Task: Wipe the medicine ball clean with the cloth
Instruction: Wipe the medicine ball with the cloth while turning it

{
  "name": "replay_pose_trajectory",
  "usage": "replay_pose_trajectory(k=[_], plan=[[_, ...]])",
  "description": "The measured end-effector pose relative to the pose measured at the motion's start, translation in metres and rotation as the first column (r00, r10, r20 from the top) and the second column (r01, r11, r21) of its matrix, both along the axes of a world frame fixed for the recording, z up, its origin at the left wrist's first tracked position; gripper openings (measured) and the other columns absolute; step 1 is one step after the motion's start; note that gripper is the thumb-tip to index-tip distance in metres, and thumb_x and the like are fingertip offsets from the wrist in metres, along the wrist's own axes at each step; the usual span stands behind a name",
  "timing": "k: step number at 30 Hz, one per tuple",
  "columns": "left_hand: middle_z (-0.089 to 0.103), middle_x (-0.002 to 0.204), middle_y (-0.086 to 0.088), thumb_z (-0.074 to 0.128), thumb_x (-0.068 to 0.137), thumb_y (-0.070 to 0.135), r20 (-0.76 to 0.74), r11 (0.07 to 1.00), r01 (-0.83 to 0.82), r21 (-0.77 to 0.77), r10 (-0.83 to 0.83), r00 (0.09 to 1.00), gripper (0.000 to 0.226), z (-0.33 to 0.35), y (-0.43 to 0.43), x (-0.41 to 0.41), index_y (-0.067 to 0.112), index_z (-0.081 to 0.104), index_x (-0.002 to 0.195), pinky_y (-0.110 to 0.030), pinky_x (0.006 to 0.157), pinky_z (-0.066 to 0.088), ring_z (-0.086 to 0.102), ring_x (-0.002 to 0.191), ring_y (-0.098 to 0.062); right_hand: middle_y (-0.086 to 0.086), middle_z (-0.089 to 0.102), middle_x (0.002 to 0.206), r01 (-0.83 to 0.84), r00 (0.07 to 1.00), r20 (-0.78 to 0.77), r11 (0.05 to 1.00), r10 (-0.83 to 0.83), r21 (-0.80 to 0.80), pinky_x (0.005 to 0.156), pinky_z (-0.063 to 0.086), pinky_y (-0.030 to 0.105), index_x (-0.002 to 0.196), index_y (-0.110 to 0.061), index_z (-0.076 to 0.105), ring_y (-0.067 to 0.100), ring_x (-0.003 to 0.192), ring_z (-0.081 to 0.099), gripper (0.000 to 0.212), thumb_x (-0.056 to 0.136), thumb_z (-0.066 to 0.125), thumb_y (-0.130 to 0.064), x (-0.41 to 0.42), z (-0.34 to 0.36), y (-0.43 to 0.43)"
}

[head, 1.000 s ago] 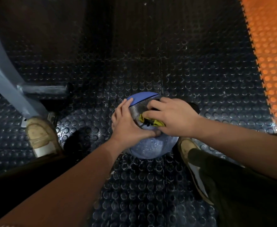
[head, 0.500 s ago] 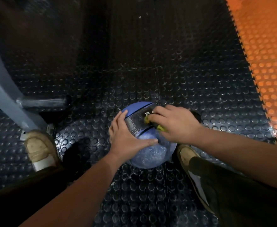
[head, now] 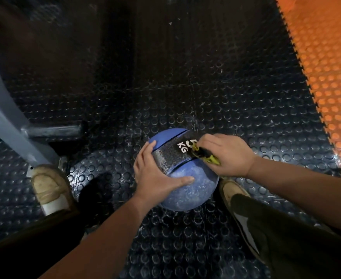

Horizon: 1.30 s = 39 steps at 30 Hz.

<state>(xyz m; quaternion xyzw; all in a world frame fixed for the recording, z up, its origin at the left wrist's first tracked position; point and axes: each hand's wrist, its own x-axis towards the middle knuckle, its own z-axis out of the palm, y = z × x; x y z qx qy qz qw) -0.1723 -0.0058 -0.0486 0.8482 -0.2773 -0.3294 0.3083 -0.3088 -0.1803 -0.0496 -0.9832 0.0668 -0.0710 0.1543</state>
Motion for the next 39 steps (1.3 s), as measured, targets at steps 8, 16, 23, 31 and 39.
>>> replay_pose_trajectory(k=[8, 16, 23, 31, 39], plan=[[0.020, 0.145, 0.011, 0.070, 0.038, 0.060, 0.039, 0.992, -0.044, -0.121, 0.049, 0.998, 0.116, -0.012, 0.020, -0.011, 0.040, 0.019, 0.139, -0.043, 0.119, 0.014, 0.016, 0.138, -0.009, -0.003, 0.062, 0.092, -0.247, 0.968, 0.015, 0.962, 0.251, -0.114, 0.044, 0.046, 0.031, 0.095, -0.019, 0.065, 0.020, 0.064, 0.055, 0.031, 0.072, 0.054, -0.035, 0.038, 0.020, 0.056], [0.015, 0.145, 0.021, 0.093, 0.043, 0.048, -0.047, 0.996, -0.047, -0.070, 0.043, 0.998, 0.124, -0.004, 0.011, 0.003, 0.044, 0.018, 0.143, -0.046, 0.119, 0.020, 0.014, 0.139, -0.010, 0.005, 0.060, 0.115, 0.203, 0.967, -0.191, 0.963, -0.169, 0.177, 0.070, 0.040, 0.026, 0.120, -0.011, 0.056, 0.027, 0.083, 0.063, 0.055, 0.082, 0.034, -0.045, -0.011, -0.016, -0.008], [0.014, 0.147, 0.018, 0.093, 0.047, 0.043, -0.046, 0.996, -0.015, -0.083, 0.011, 0.999, 0.120, -0.001, 0.012, 0.004, 0.046, 0.017, 0.140, -0.044, 0.119, 0.020, 0.013, 0.138, -0.009, 0.002, 0.053, 0.134, 0.415, 0.846, -0.462, 0.872, -0.265, 0.260, 0.080, 0.039, 0.028, 0.139, -0.023, 0.035, 0.024, 0.108, 0.057, 0.043, 0.100, 0.038, -0.041, -0.025, -0.028, -0.018], [0.009, 0.149, 0.022, 0.089, 0.041, 0.055, 0.042, 0.998, 0.050, -0.039, -0.048, 0.998, 0.131, -0.002, 0.015, -0.004, 0.036, 0.015, 0.147, -0.047, 0.120, 0.015, 0.008, 0.140, -0.004, -0.006, 0.059, 0.116, 0.402, 0.910, -0.244, 0.861, -0.336, 0.311, 0.071, 0.033, 0.024, 0.124, -0.024, 0.056, 0.018, 0.101, 0.058, 0.032, 0.094, 0.053, -0.036, 0.008, 0.000, -0.011], [0.003, 0.137, 0.043, 0.075, 0.035, 0.074, 0.052, 0.983, 0.113, -0.143, -0.107, 0.993, 0.113, -0.008, 0.029, -0.009, 0.074, 0.005, 0.123, -0.049, 0.118, 0.021, 0.010, 0.144, -0.011, -0.003, 0.062, 0.095, -0.311, 0.949, -0.055, 0.950, 0.312, 0.029, 0.044, 0.045, 0.031, 0.091, -0.023, 0.070, 0.019, 0.070, 0.053, 0.030, 0.063, 0.075, -0.033, 0.052, 0.026, 0.055]])
